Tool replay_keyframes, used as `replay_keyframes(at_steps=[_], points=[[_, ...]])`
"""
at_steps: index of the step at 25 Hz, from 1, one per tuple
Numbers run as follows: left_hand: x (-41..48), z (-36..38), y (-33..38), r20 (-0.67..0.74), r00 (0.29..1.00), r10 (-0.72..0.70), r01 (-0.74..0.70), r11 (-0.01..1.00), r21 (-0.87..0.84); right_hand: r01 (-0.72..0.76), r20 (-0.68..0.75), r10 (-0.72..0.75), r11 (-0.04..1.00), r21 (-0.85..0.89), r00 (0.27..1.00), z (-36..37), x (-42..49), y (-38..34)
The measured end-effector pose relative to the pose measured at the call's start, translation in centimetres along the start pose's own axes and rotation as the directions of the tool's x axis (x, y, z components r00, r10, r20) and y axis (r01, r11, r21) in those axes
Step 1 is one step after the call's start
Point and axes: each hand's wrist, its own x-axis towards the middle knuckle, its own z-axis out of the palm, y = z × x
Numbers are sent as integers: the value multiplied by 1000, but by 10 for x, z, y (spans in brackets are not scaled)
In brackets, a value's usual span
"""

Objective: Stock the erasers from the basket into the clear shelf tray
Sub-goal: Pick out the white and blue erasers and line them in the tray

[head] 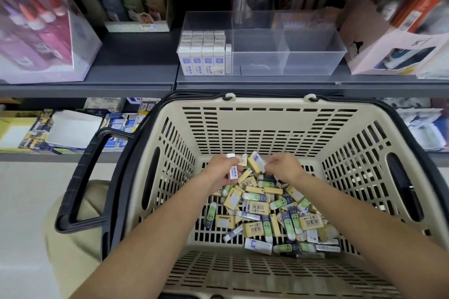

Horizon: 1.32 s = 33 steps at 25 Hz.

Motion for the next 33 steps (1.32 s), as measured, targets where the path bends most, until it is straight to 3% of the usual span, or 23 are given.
replay_keyframes(at_steps=[4,7,10,13,17,19,22,27,30,33], points=[[-7,5,1,147,989,13,3,994,-108,9,228,-83,951,310,970,-7,-20,-15],[-10,3,2,166,984,72,-49,989,-141,51,286,-151,942,331,946,-12,-29,-21],[-8,-1,5,113,993,40,-24,990,-143,141,338,-149,989,49,929,-27,-37,-12],[-7,-3,6,160,987,10,6,995,-99,238,560,-1,906,-351,829,-28,-53,13],[-12,-1,6,231,973,-13,20,999,-30,405,680,-23,817,-410,733,9,-77,26],[-16,1,6,258,966,-19,19,1000,5,517,727,-8,708,-481,687,24,-82,27],[-21,1,7,266,964,-21,6,998,60,589,709,5,554,-588,705,29,-88,27],[-27,-1,9,306,951,-34,9,997,83,546,576,-50,397,-738,816,50,-99,27],[-30,-3,10,338,941,-29,1,996,84,547,594,-59,469,-693,803,55,-96,26],[-32,-4,14,344,939,-27,-11,994,109,456,649,-14,723,-519,760,46,-92,23]])
